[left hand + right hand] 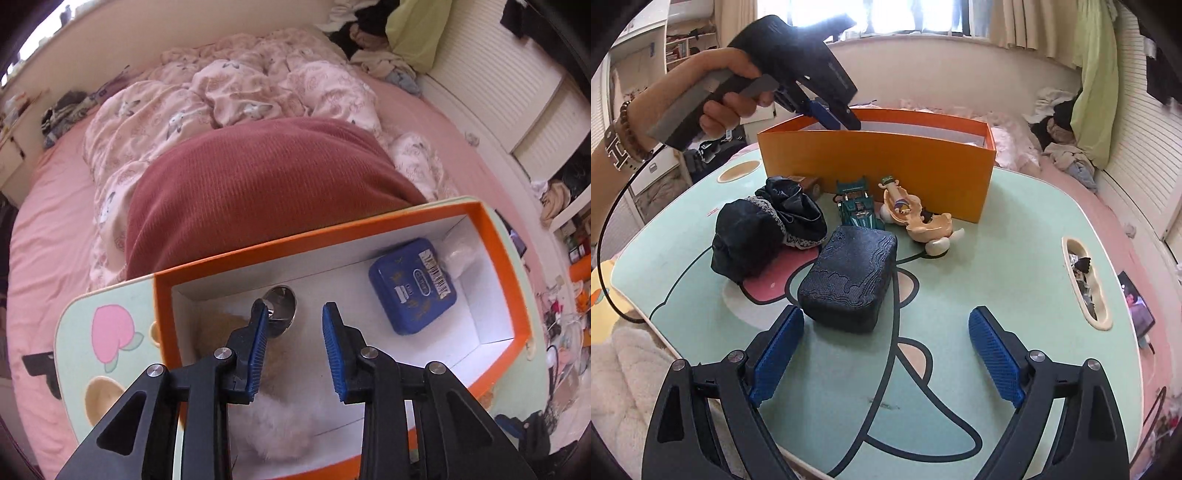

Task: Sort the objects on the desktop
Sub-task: 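Pick the small silver knob from the box with the left tool, drop on table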

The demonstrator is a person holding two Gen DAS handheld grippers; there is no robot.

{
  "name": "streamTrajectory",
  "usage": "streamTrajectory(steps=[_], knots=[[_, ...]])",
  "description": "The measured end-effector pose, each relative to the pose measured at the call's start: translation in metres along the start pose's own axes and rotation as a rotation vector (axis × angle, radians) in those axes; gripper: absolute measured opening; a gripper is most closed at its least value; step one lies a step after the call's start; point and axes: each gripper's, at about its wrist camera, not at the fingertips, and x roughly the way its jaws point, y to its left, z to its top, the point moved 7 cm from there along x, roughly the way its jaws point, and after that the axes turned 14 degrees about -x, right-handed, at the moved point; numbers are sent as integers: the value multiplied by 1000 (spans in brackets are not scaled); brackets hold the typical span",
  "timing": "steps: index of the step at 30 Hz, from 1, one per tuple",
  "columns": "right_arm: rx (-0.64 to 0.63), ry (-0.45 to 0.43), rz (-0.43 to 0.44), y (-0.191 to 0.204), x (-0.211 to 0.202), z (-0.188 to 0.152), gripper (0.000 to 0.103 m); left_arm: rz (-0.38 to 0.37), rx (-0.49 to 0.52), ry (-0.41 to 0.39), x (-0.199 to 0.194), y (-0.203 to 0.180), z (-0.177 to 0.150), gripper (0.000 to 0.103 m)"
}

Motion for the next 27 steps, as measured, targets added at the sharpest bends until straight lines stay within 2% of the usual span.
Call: streamTrajectory(steps=[1, 4, 5, 6, 8, 13, 18, 21, 23, 25, 27], knots=[[0, -1, 0, 0, 0, 0, 91, 29, 11, 7, 6, -1, 0, 37], [-1, -3, 1, 0, 0, 0, 91, 91, 34, 30, 21, -3, 1, 35], [0, -3, 1, 0, 0, 0, 91, 85, 33, 51, 27, -3, 0, 28], [0, -3, 1, 0, 0, 1, 91, 68, 29, 35, 27, -4, 2, 25], [0, -4, 0, -1, 0, 0, 91, 40, 4, 26, 27, -1, 0, 25], [1, -5, 0, -1, 0, -1, 91, -92, -4, -16, 1, -2, -12, 25], [2, -5, -1, -2, 0, -1, 91, -343, -71, -137, -74, -3, -38, 25], [3, -5, -2, -2, 0, -1, 92, -451, -46, -189, -99, -13, -73, 25], [3, -4, -2, -3, 0, -1, 92, -450, -36, -195, -97, -13, -95, 25], [5, -4, -2, -3, 0, -1, 92, -433, -67, -191, -86, -9, -111, 25], [9, -3, -6, -3, 1, 0, 94, -452, -118, -177, -76, -5, -124, 25]])
